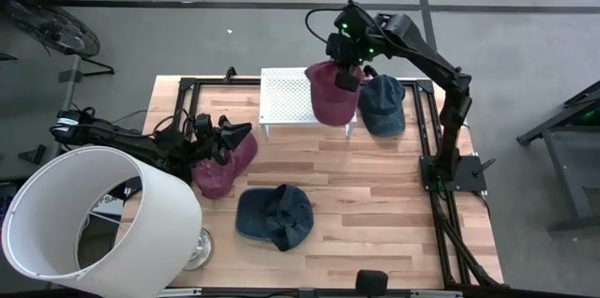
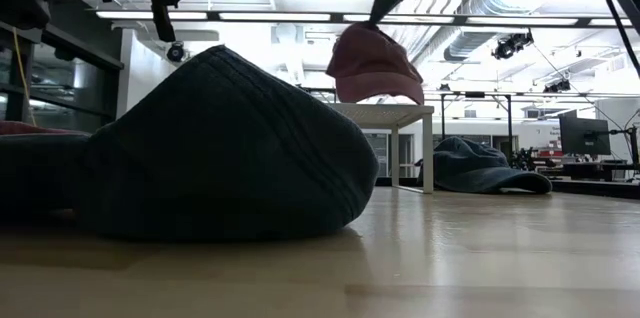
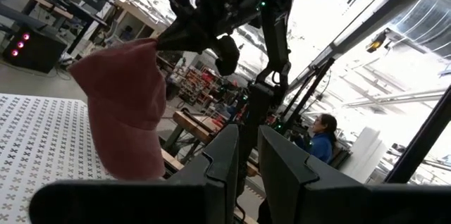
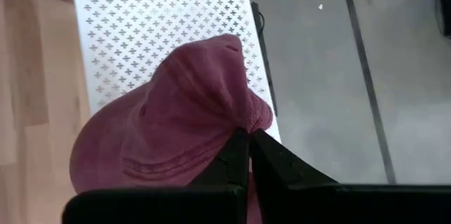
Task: Pick & Place hat
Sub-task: Put the right dark red cap on the shelf
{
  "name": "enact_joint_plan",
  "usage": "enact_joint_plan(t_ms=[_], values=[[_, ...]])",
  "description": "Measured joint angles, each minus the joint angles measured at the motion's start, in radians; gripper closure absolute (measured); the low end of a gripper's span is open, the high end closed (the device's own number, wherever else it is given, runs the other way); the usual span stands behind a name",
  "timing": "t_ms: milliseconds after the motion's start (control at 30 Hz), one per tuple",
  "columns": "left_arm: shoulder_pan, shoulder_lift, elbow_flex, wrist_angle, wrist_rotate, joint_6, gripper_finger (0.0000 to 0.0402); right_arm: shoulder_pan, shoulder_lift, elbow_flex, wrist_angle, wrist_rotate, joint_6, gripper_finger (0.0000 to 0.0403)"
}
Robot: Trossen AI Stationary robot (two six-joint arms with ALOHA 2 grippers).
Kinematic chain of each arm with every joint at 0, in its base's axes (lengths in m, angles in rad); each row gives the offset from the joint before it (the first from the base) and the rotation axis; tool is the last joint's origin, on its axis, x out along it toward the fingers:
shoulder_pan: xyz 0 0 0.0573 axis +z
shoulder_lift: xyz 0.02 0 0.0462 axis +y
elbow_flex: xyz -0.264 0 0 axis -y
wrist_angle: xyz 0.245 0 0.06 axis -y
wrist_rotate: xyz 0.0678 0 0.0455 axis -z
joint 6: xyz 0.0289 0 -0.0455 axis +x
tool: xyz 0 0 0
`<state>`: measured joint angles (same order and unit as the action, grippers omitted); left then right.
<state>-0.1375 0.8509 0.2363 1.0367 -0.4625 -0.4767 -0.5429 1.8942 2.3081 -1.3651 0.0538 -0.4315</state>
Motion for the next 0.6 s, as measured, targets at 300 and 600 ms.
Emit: enact_joint_plan(t_ms=[300,600], values=[[0.0,0.0,0.0,0.0,0.0,0.002,0.0346,-0.009,0.009,0.0,0.007,-0.015,-0.064,0.0403],[0.0,0.0,0.0,0.0,-0.001,0.002,0.0346,-0.013,0.049,0.0,0.039,-0.009,-0.085,0.0403]])
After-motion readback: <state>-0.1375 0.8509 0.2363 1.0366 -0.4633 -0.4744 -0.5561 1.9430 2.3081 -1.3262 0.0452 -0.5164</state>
